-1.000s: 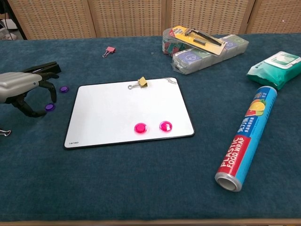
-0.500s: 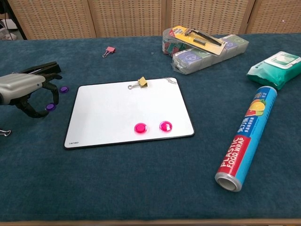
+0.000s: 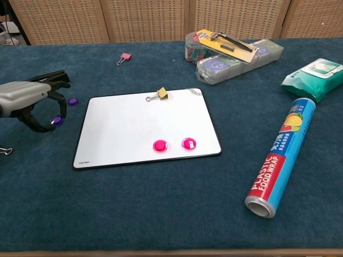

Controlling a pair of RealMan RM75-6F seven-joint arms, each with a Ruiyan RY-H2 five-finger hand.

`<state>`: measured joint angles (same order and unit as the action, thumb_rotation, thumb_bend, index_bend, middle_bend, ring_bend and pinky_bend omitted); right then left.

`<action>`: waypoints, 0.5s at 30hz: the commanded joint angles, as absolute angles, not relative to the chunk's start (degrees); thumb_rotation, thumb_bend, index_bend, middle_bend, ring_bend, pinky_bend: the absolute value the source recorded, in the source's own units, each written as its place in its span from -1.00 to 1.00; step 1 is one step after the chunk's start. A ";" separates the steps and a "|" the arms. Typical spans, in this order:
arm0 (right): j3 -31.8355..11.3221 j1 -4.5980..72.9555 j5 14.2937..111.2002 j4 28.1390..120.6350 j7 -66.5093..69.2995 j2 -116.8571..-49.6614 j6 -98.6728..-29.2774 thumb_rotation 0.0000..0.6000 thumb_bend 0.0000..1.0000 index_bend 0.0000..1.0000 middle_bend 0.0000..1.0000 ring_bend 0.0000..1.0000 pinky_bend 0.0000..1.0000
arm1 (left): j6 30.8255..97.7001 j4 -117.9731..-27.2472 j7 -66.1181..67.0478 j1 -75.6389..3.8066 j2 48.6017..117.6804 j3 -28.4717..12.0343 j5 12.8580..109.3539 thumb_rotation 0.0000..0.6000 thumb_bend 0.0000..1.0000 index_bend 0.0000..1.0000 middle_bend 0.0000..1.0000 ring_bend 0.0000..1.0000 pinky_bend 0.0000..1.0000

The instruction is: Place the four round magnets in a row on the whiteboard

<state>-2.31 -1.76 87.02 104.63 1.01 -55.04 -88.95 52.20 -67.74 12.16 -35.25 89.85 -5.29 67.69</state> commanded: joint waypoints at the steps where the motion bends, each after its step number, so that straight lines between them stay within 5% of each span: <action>1: -2.30 -1.76 87.04 104.66 1.00 -55.02 -88.94 1.00 -1.00 -1.00 -1.00 -1.00 -1.00 | 52.54 -69.20 11.55 -35.37 89.13 -5.73 68.20 1.00 -0.29 0.11 -1.00 -1.00 -1.00; 15: -2.24 -1.65 86.96 104.72 0.49 -55.18 -88.68 1.00 -1.00 -1.00 -1.00 -1.00 -1.00 | 50.85 -81.33 14.24 -38.85 88.84 -5.85 71.41 1.00 -0.29 0.11 -1.00 -1.00 -1.00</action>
<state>-2.24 -1.65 86.95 104.72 0.49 -55.18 -88.67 51.32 -80.29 13.34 -38.15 88.25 -6.01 70.92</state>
